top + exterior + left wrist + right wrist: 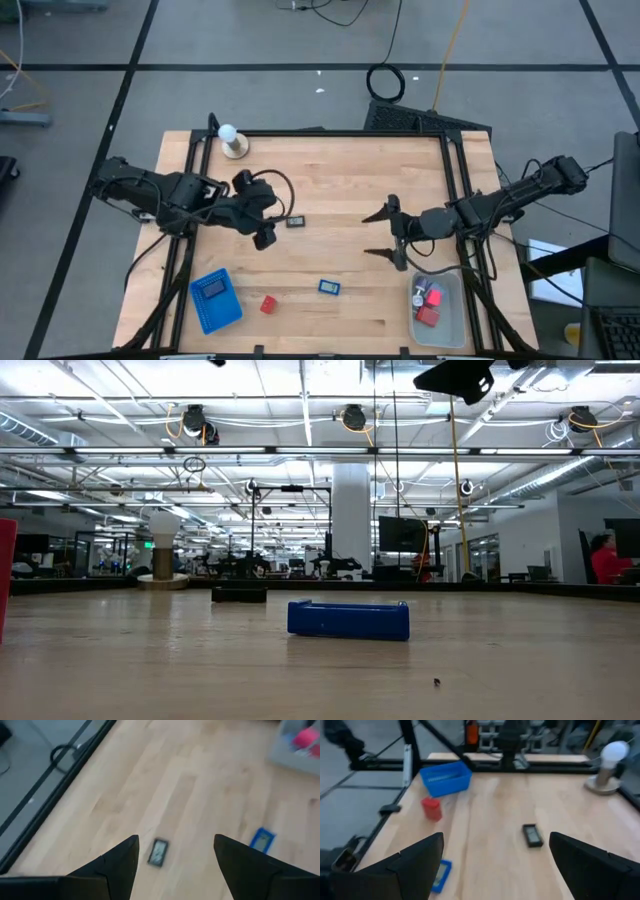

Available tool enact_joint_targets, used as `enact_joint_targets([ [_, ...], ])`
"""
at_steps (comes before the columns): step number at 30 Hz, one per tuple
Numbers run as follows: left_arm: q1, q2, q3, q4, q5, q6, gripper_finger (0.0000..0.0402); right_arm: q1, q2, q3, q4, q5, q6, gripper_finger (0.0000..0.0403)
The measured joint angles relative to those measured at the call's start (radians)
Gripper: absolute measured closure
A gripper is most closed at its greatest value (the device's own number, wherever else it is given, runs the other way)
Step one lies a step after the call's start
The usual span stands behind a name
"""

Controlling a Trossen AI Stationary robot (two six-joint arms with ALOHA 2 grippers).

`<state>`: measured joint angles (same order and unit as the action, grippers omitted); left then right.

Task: Pick & Place Office items
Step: Put the black digital timer into the blue bin

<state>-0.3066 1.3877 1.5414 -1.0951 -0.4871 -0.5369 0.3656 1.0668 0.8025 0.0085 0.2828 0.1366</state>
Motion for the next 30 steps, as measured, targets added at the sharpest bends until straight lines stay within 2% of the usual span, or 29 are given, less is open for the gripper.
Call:
enact_joint_targets([
  [4,0.09,0.0,0.0,-0.027,0.081,-0.001,0.0144,0.0,0.0,0.0,0.04,0.008,0.002,0.0046],
  [10,0.286,0.0,0.0,-0.03,0.329,0.179,0.0144,0.006,0.0,0.0,0.081,0.008,0.007,0.0046],
  [18,0.514,0.0,0.0,-0.034,0.527,0.406,0.0144,0.006,0.0,0.0,0.086,0.016,0.008,0.0046],
  [24,0.565,0.03,-0.038,-0.034,0.572,0.54,0.0144,0.005,0.0,0.0,0.086,0.103,0.008,0.0046],
  [30,0.566,0.081,-0.187,-0.015,0.578,0.61,0.0144,0.005,0.0,-0.037,0.143,0.116,0.008,0.0046],
])
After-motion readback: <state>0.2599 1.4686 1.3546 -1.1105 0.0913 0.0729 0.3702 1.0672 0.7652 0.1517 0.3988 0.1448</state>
